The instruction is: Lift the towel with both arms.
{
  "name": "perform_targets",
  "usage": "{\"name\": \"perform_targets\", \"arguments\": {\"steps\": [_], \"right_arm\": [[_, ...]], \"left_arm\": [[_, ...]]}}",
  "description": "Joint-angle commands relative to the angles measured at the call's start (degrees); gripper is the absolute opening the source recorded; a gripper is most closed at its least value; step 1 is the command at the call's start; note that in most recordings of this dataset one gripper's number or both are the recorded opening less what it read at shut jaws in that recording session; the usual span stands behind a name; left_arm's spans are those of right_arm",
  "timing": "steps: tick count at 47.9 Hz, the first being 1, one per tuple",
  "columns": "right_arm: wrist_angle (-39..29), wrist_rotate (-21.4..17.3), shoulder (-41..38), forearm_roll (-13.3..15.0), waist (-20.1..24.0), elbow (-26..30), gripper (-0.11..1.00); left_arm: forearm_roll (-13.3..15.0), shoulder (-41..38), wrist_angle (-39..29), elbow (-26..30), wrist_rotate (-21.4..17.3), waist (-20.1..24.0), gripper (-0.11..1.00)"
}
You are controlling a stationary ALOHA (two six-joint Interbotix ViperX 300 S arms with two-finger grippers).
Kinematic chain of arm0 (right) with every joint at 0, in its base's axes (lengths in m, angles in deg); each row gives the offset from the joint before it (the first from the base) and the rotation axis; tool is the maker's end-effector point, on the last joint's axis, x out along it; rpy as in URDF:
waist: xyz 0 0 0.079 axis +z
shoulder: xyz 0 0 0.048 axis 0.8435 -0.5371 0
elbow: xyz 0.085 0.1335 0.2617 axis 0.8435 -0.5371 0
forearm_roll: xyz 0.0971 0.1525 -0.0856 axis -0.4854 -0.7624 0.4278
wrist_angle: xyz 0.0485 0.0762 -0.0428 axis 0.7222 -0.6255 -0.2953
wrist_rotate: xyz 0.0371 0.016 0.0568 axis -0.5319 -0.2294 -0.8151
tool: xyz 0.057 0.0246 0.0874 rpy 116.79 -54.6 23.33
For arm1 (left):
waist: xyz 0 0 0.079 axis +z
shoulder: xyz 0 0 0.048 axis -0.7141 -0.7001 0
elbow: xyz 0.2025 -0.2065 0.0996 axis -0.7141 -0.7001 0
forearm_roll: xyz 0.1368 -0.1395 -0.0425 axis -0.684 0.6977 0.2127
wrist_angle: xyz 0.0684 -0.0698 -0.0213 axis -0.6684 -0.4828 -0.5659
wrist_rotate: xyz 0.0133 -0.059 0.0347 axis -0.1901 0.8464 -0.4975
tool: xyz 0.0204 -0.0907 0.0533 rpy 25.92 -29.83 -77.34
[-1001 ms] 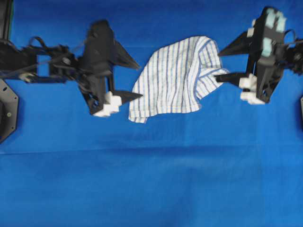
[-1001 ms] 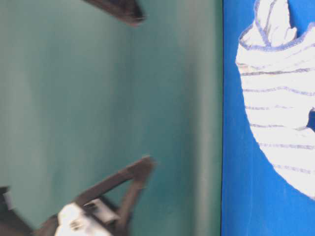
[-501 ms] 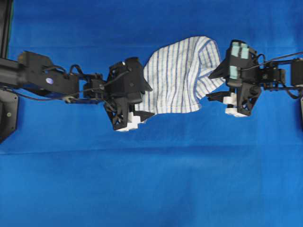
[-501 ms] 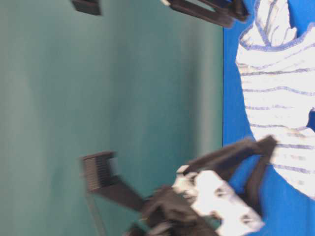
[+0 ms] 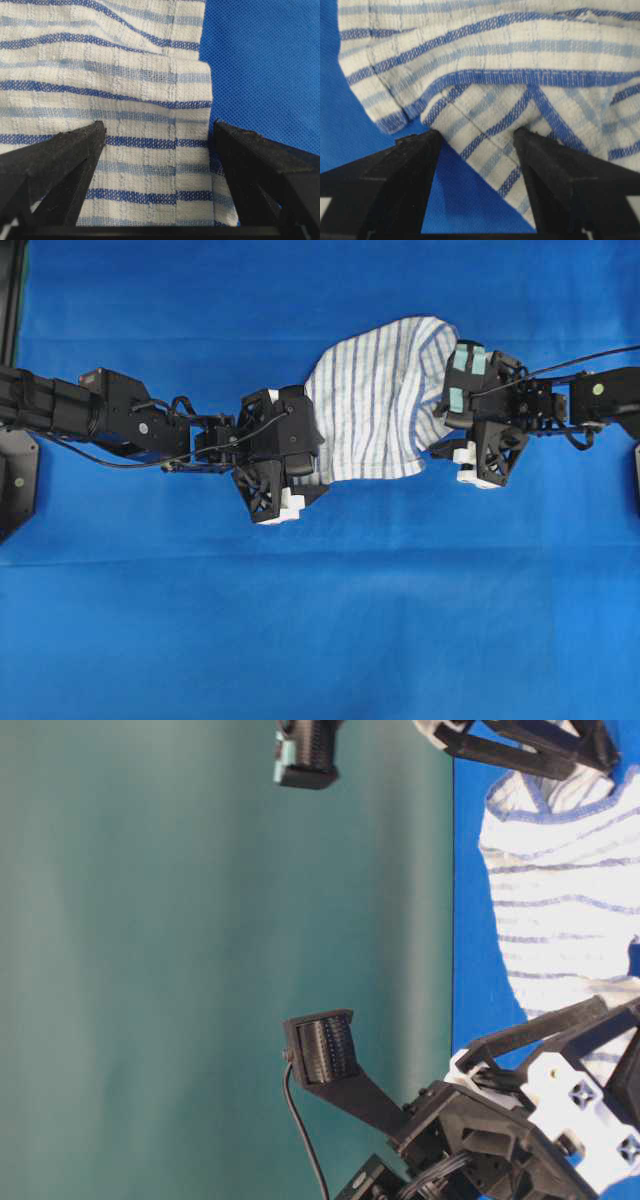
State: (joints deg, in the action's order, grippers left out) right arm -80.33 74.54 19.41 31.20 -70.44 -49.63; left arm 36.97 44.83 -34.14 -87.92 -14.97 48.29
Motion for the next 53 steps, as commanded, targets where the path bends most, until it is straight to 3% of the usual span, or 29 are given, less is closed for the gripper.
{"name": "perform_targets", "arguments": {"steps": [1, 6, 8, 16, 21, 36, 53], "right_arm": [[0.6, -0.1, 0.1, -0.1, -0.4, 1.0, 0.64], [0.6, 0.1, 0.2, -0.1, -0.6, 1.0, 0.60], [0.6, 0.2, 0.2, -0.1, -0.6, 1.0, 0.52], [0.4, 0.2, 0.4, -0.1, -0.6, 0.7, 0.04], [0.4, 0.0, 0.4, -0.1, -0.6, 0.5, 0.02], [-0.7, 0.0, 2.7, -0.1, -0.6, 1.6, 0.02], [-16.8, 0.8, 23.6, 0.2, -0.6, 7.9, 0.02]], "left_arm": [[0.1, 0.5, -0.1, 0.5, 0.1, 0.1, 0.90], [0.3, 0.6, -1.5, 0.6, 1.0, 0.4, 0.84], [0.4, 0.6, -2.6, 0.7, 1.1, 0.7, 0.78], [0.4, 0.7, -4.6, 0.7, 1.1, 1.6, 0.29], [0.4, 0.9, -4.7, 0.7, 1.0, 1.8, 0.04], [0.4, 5.5, -8.3, 1.0, 0.7, 2.6, 0.03], [0.4, 21.8, -22.9, 3.4, 0.7, 3.7, 0.03]]}}
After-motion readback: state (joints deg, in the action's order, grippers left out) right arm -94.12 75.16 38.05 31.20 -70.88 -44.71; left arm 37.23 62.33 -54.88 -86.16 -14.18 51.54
